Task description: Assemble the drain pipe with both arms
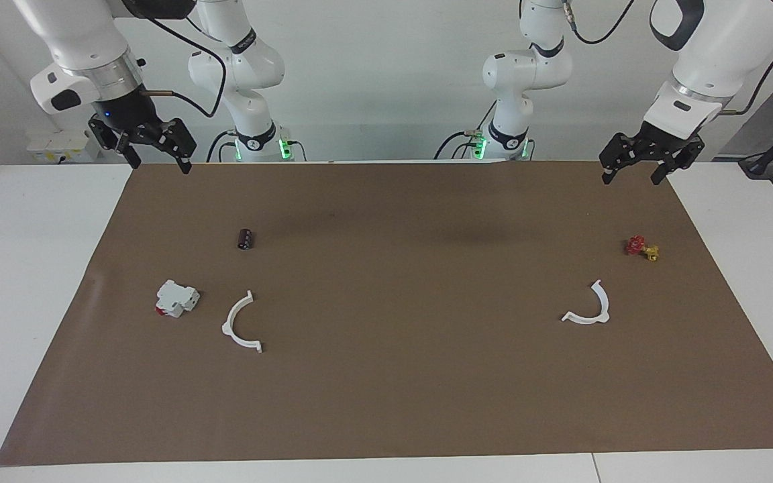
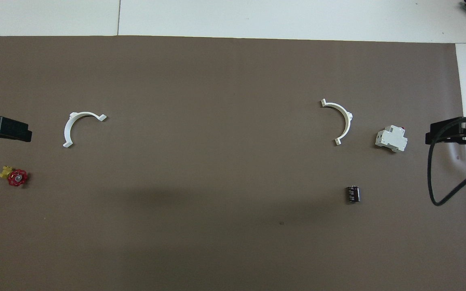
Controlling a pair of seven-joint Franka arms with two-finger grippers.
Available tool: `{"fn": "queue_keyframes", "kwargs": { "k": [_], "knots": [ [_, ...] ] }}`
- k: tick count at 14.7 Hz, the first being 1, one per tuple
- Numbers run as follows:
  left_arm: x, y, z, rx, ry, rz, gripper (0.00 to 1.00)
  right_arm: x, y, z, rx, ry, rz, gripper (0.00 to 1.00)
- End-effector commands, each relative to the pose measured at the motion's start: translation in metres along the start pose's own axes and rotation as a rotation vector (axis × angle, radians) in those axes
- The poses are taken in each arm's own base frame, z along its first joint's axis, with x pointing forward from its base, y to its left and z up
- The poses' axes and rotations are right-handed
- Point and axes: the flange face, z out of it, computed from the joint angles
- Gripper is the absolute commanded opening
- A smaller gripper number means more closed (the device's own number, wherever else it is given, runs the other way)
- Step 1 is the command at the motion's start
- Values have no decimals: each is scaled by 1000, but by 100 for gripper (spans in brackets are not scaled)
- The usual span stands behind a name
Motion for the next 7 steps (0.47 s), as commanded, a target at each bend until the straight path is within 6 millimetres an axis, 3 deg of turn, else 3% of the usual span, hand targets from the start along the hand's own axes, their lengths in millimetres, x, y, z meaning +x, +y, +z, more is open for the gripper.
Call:
{"fn": "queue_keyframes", "kwargs": {
  "k": [1,7],
  "knots": [
    [-9,-2,-1,-8,-3,6,100,5,-4,6,3,11,-28,100],
    [-11,-1,0,-9,-13,8,100,56,-31,68,13,47,-153,100]
  ]
}}
